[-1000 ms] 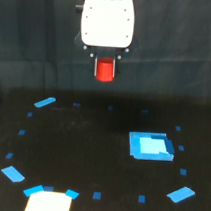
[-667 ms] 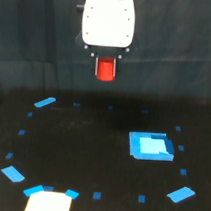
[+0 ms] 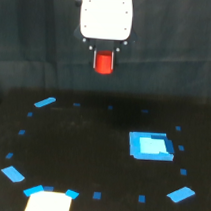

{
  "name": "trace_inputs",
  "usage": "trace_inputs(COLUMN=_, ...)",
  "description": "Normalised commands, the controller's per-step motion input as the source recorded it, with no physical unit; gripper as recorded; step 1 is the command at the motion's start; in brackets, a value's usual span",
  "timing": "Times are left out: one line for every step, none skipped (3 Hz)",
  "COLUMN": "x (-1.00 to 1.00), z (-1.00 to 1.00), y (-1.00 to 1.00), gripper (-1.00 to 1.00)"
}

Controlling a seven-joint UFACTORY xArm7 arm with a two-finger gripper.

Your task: Pick up the red object from the table

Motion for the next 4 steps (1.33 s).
trace_inputs(x=0.05, z=0.95, y=-0.01, gripper=-1.00)
trace_inputs(x=0.00, z=0.85, y=-0.12, gripper=-0.83)
trace_inputs(x=-0.37, z=0.84, y=-0.14, gripper=-0.84)
trace_inputs(x=-0.25, z=0.80, y=0.45, gripper=-1.00)
